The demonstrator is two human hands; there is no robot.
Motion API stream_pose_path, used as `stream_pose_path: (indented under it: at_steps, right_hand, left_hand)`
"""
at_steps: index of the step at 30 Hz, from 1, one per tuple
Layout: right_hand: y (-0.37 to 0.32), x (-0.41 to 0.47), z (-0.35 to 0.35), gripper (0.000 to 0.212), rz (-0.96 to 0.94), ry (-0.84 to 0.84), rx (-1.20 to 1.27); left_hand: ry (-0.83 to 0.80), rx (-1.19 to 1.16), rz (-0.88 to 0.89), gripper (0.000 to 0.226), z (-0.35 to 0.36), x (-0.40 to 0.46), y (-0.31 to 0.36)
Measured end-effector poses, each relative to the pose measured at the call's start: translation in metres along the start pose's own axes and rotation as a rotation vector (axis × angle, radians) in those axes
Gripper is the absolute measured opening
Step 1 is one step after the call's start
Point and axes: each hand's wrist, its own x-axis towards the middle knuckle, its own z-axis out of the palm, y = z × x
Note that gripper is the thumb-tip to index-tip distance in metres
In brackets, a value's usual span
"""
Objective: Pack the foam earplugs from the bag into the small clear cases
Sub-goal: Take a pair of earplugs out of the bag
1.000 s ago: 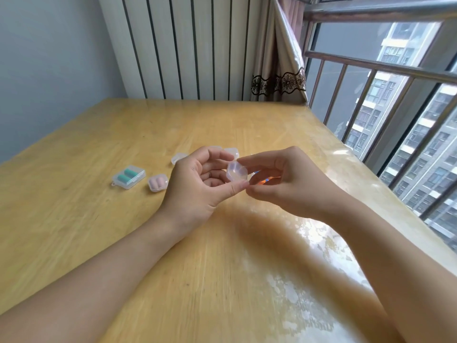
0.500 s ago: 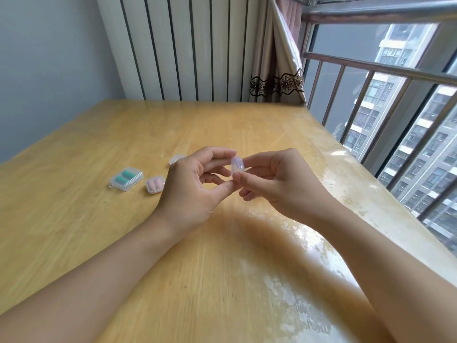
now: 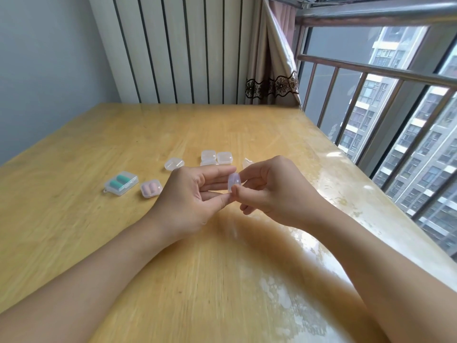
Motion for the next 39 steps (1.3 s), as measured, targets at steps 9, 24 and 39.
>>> stream_pose_path:
  at_steps: [9, 24, 39]
  right_hand:
    - [0.001, 0.007, -0.014, 0.014, -0.01, -0.012, 0.331]
    - [0.016, 0.01, -0.03, 0.01, 0.073, 0.135, -0.438]
    - [0.015, 0.008, -0.016, 0.039, 0.091, 0.124, -0.637]
  left_hand:
    - [0.071, -0.18, -0.144, 0.014, -0.01, 0.004, 0.015]
    - [0.22, 0.857, -0.206, 0.031, -0.016, 0.001, 0.005]
    - [-0.198, 0.825, 0.181, 0.05, 0.015, 0.013, -0.018]
